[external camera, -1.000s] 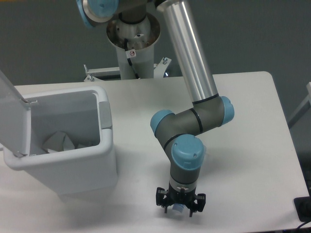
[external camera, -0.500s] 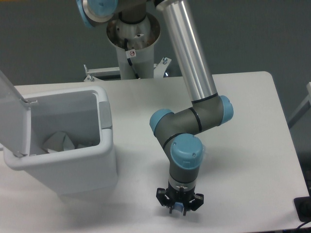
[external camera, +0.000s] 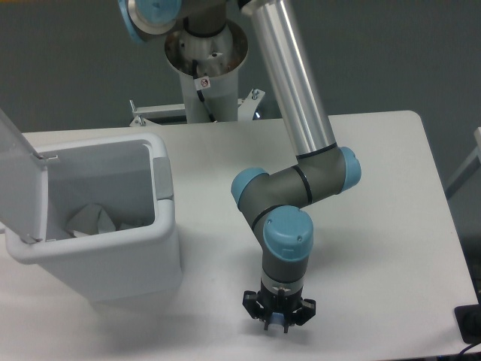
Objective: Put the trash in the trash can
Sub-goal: 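Close the gripper around the bottle's capped end, then lift the bottle and carry it over the trash can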
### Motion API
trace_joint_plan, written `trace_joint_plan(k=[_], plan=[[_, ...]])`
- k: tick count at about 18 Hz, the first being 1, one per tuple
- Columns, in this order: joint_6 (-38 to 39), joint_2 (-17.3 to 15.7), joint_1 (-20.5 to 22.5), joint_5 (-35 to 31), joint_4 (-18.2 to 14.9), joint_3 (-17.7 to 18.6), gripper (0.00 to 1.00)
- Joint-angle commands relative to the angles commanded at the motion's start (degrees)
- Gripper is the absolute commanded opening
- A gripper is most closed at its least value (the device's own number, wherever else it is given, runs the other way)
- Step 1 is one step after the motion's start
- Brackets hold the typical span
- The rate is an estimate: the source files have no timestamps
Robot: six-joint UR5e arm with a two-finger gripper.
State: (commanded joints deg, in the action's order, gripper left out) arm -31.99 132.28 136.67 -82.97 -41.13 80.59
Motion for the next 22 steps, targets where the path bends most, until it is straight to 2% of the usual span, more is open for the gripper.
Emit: trace_joint_plan(k=[6, 9, 10, 12, 13, 14, 16, 18, 22], plan=[[-0.1, -1.7, 0.8, 0.4, 0.1, -1.0, 0.39], [0.0, -4.5, 2.8, 3.2, 0.2, -1.0, 0.37], [0.1, -6.3, 4.1, 4.4, 0.6, -1.5, 0.36], [0.9, -8.9, 5.9, 9.1, 1.4, -2.8, 0.36], [2.4, -9.9, 7.3, 13.8, 1.4, -4.4, 0.37], [4.3, -10.4, 8.0, 15.6, 1.8, -5.6, 0.37], [10.5, -11.5, 8.6, 16.3, 4.7, -8.3, 0.37], [15.3, -13.3, 8.9, 16.9, 5.7, -10.2, 0.36], [20.6, -18.6, 8.2, 17.9, 5.7, -10.5, 0.36]])
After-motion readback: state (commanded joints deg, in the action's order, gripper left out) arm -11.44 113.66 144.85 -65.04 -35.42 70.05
